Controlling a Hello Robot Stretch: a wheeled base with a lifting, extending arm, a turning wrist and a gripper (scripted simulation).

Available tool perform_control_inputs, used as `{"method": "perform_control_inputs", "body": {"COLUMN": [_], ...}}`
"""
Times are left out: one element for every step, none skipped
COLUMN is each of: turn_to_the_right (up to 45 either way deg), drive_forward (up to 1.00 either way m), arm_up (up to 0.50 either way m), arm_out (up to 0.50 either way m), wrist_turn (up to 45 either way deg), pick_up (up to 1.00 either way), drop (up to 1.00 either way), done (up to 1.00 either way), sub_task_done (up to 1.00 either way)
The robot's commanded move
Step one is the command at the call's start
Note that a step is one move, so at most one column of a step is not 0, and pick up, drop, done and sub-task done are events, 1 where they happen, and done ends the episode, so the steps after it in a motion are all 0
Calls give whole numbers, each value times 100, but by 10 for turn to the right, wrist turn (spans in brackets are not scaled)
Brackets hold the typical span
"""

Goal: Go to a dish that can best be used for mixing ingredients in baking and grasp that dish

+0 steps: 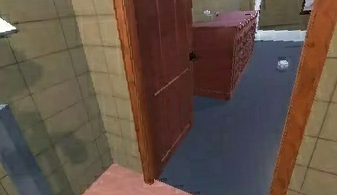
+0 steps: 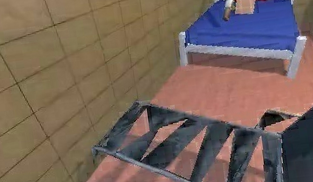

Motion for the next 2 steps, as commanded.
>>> {"method": "perform_control_inputs", "body": {"turn_to_the_right": [150, 0], "drive_forward": [0, 100], "arm_up": [0, 0], "arm_out": [0, 0], "wrist_turn": [0, 0], "pick_up": [0, 0], "drop": [0, 0], "done": [0, 0], "sub_task_done": [0, 0]}}
